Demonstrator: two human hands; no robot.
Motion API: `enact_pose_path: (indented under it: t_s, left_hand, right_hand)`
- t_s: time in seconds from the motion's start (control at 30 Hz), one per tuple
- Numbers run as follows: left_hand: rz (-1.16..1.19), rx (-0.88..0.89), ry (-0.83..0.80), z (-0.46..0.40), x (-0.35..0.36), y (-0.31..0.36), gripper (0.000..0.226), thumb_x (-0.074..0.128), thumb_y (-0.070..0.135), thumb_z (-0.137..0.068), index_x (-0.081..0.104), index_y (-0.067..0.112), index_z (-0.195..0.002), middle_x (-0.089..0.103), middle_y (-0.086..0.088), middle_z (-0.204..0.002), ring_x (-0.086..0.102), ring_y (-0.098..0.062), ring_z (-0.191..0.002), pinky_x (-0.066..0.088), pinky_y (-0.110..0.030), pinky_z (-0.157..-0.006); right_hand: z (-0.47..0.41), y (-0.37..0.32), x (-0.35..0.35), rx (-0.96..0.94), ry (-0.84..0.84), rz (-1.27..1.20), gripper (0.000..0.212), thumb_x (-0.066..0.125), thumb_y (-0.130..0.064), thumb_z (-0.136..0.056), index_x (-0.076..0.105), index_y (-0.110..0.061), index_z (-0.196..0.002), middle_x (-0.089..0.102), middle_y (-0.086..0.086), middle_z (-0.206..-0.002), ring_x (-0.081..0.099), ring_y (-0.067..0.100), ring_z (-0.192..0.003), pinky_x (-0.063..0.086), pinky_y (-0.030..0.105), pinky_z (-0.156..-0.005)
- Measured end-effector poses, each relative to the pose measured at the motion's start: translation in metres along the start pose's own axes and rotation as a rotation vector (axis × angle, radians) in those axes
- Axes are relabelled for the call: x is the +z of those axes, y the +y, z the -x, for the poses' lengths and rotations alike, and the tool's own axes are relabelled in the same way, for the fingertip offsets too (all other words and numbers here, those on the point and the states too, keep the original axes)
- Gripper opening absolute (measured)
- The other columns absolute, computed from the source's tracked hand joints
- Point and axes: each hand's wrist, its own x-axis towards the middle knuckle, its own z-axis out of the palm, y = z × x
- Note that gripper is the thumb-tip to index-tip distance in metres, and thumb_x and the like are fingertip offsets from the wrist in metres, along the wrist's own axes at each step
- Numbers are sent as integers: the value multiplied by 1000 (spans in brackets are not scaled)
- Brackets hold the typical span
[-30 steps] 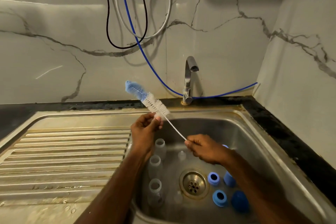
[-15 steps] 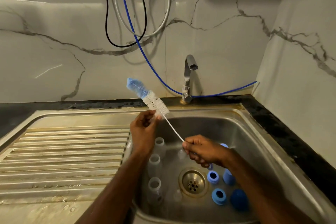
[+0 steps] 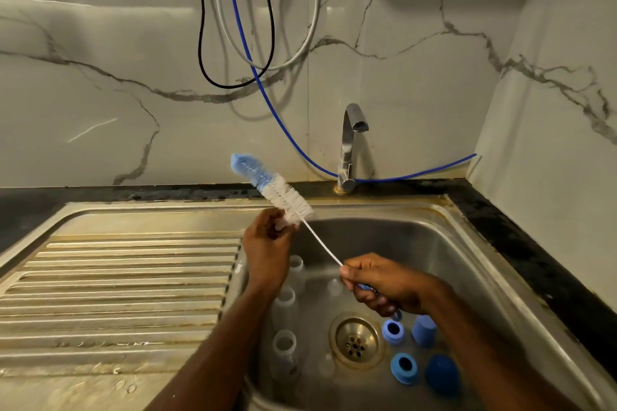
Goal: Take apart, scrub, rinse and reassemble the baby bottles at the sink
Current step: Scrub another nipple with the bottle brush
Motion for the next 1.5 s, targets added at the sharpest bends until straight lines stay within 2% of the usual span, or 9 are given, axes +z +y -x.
enact_pose_path:
  t_s: [0.13, 0.2, 0.43, 0.57, 0.73, 0.83, 0.93, 1.0, 1.5]
  left_hand:
    - [-52, 149, -77, -3, -6, 2, 4, 70, 22, -95, 72, 20, -98, 75, 4, -85, 72, -7, -79, 59, -22, -70]
    - [-80, 154, -172, -2, -9, 0, 23, 62, 32, -100, 73, 14, -89, 73, -4, -78, 71, -17, -70, 59, -34, -64]
    - [674, -687, -443, -3, -6, 15, 48, 43, 44, -104, 68, 5, -92, 52, -4, -67, 45, -14, -57, 42, -27, -55]
    - [219, -249, -330, -5, -4, 3, 43, 45, 46, -105, 66, 9, -101, 61, -4, -78, 56, -18, -65, 48, -28, -61]
    - [-469, 287, -89, -9, -6, -15, 33, 60, 36, -100, 66, 11, -121, 66, 1, -110, 62, -11, -93, 47, -15, -75]
    - [-146, 47, -176, -4, -2, -6, 35, 55, 38, -103, 69, 9, -91, 66, -4, -78, 59, -17, -64, 50, -33, -61]
    - [456, -556, -314, -1, -2, 6, 45, 44, 38, -106, 68, 4, -90, 52, -4, -66, 44, -14, -54, 37, -29, -56]
    - [585, -684, -366, -3, -3, 8, 44, 41, 37, -106, 68, 4, -96, 54, -3, -69, 45, -12, -57, 36, -27, -58]
    - [593, -586, -171, -16, -17, -3, 24, 64, 12, -96, 65, -4, -115, 71, -19, -93, 69, -23, -79, 59, -33, -71]
  right_hand:
    - [-7, 3, 4, -55, 189, 101, 34, 45, -37, -106, 56, -18, -80, 43, -3, -58, 34, 8, -45, 27, 23, -44]
    - [-10, 9, 0, -137, 345, 361, 33, 48, -33, -105, 57, -20, -76, 48, -8, -55, 43, 3, -48, 38, 25, -52]
    - [-6, 12, -10, -116, 323, 449, 34, 49, -36, -104, 55, -29, -71, 50, -9, -59, 45, 4, -52, 40, 22, -53]
    - [-3, 2, -1, 8, 95, 59, 35, 44, -41, -106, 56, -20, -81, 39, 0, -59, 27, 12, -47, 21, 24, -42]
    - [-6, 3, 4, 33, 123, 125, 35, 43, -41, -105, 55, -20, -80, 42, -1, -58, 30, 10, -45, 25, 23, -42]
    - [-13, 15, -1, -88, 315, 427, 35, 47, -38, -104, 54, -27, -72, 50, -7, -61, 44, 7, -51, 40, 29, -52]
    - [-14, 23, -13, -185, 446, 638, 34, 50, -39, -103, 52, -30, -70, 52, -8, -60, 50, 3, -57, 49, 32, -63]
    - [-14, 25, -18, -218, 474, 634, 32, 50, -40, -102, 55, -28, -73, 53, -6, -60, 50, 2, -56, 48, 28, -61]
    - [-7, 16, -19, -192, 481, 202, 33, 49, -25, -105, 58, -11, -76, 45, -6, -54, 38, 4, -48, 35, 17, -47]
